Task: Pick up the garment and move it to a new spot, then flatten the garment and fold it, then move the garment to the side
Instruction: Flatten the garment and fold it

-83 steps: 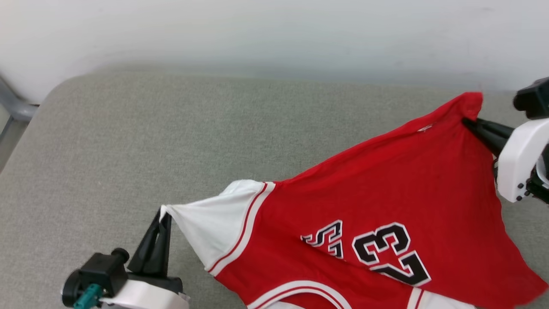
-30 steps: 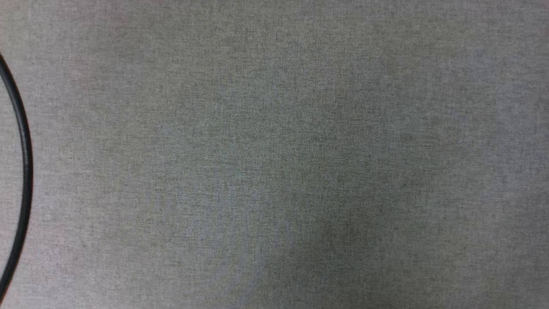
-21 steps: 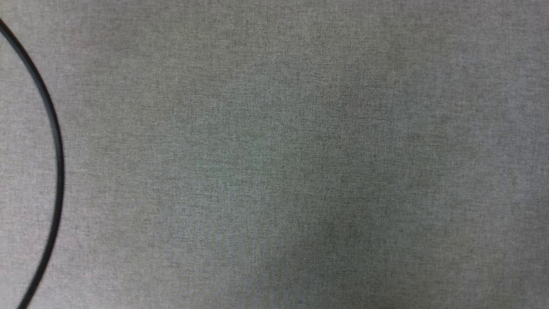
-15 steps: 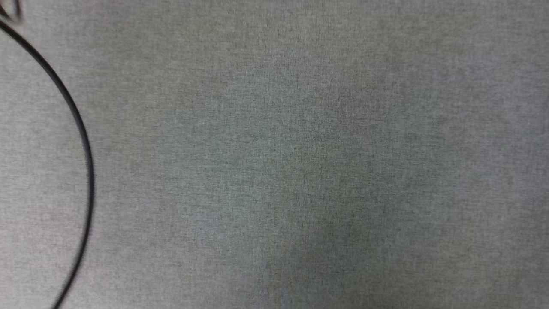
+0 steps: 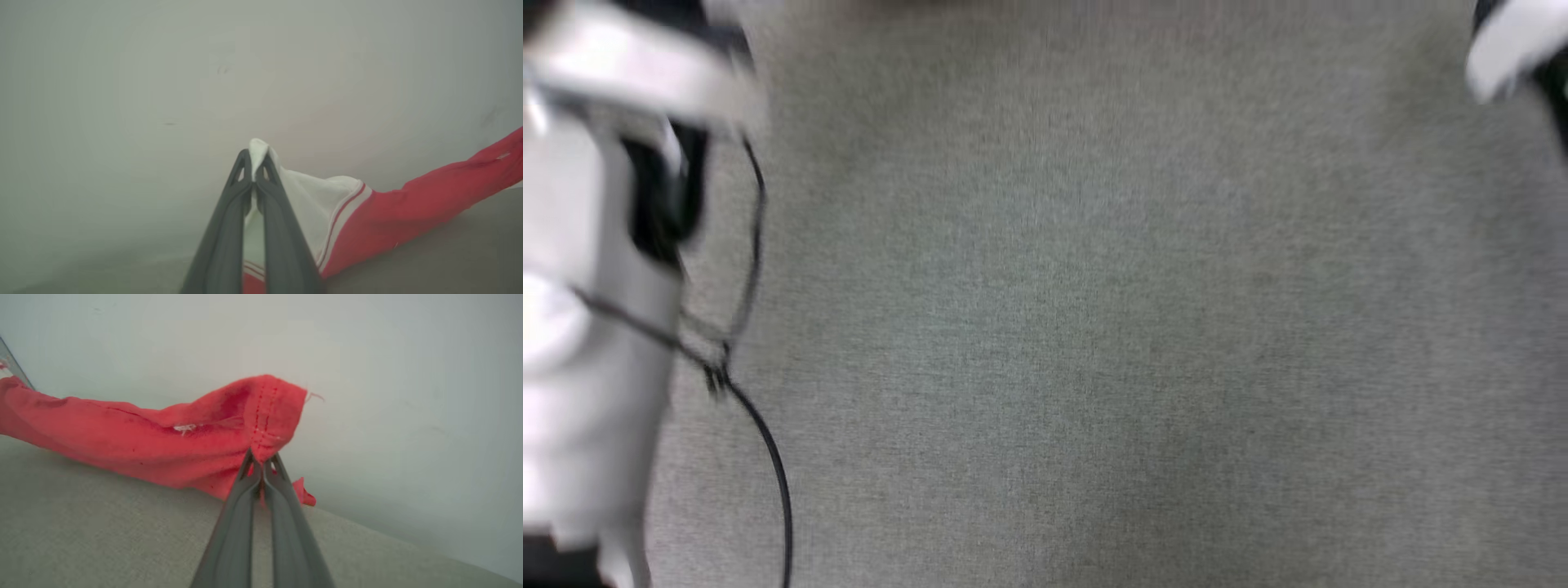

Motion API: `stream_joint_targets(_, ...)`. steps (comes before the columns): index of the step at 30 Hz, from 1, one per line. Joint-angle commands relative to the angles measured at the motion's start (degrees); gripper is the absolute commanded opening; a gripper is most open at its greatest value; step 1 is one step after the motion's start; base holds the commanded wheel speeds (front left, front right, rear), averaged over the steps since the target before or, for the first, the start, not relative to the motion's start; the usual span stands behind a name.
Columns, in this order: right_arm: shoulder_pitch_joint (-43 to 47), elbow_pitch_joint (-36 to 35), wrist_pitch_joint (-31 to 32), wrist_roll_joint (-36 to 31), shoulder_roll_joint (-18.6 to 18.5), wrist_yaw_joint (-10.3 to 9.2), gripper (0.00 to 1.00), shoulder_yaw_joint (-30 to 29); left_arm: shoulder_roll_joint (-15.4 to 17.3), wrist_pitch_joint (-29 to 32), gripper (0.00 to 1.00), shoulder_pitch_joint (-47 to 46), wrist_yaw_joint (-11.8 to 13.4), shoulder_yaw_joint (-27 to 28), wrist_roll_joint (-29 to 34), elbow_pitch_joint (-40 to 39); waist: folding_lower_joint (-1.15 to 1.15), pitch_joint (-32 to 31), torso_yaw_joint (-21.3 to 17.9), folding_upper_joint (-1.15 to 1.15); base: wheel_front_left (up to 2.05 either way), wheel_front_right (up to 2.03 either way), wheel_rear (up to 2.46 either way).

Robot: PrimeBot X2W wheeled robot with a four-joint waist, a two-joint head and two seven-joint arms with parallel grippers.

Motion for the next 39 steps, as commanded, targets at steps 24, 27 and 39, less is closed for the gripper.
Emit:
stream_joint_targets(24, 45.3, -13.0, 3.4, 6.3, -5.2, -0.07, 0.00, 1.6, -1.7, 3.3, 0.00, 58.0, 9.6, -0.9, -6.4, -20.5, 0.00, -24.2, 0.3, 0.00, 0.00, 0.00, 0.00)
stream_joint_targets(27, 50.1, -13.9, 4.1, 6.6, -5.4, -0.07, 0.00, 1.0, -2.1, 4.3, 0.00, 62.5, 10.1, -1.9, -7.1, -21.3, 0.00, -26.4, 0.5, 0.00, 0.00, 0.00, 0.00)
stream_joint_targets(39, 66.0, -18.2, 5.2, 5.9, -6.2, -0.07, 0.00, -4.3, -2.2, 7.8, 0.00, 74.9, 10.4, -3.6, -11.5, -22.4, 0.00, -31.0, 0.5, 0.00, 0.00, 0.00, 0.00)
